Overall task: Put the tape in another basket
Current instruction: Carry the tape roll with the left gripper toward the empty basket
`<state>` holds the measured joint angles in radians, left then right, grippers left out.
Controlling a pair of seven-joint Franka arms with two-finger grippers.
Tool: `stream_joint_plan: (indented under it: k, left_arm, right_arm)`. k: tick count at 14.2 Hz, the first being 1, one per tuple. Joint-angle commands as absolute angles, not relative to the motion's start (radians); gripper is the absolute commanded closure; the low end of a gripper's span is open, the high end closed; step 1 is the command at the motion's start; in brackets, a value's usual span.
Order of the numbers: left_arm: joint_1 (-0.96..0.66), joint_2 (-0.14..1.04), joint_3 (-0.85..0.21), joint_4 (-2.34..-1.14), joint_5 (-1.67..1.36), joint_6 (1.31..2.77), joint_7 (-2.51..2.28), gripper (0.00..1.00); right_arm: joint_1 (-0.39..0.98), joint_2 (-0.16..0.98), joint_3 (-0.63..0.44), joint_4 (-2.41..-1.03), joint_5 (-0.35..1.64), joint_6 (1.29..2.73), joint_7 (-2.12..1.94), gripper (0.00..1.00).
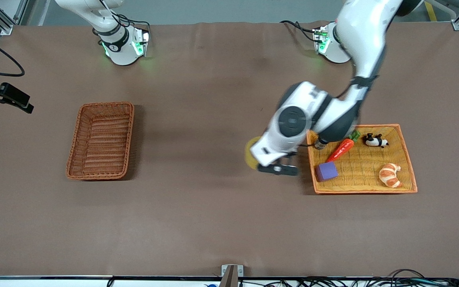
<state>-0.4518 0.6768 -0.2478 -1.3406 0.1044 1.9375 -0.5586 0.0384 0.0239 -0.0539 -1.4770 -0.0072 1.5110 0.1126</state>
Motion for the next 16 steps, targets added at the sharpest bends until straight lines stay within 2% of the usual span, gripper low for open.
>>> stream_joint_plan:
  k: [1, 8, 11, 16]
  left_arm:
    - [-0.527, 0.756, -0.242, -1.243, 0.025, 2.018, -0.624, 0.99]
    - [-0.673, 0.917, -0.244, -1.177, -0.041, 2.305, -0.883, 0.99]
    - [-0.68, 0.952, -0.247, -1.158, -0.093, 2.326, -0.873, 0.98]
    - [-0.683, 0.997, -0.259, -1.16, -0.127, 2.356, -0.81, 0.81]
  right_arm:
    - [0.012, 0.021, -0.041, -1.476, 0.012, 1.506, 0.103, 0.0]
    - [0.008, 0.023, -0.041, -1.476, 0.012, 1.512, 0.103, 0.0]
    - [0.008, 0.023, -0.041, -1.476, 0.014, 1.505, 0.101, 0.0]
    - [0.008, 0.026, -0.041, -1.476, 0.014, 1.513, 0.103, 0.0]
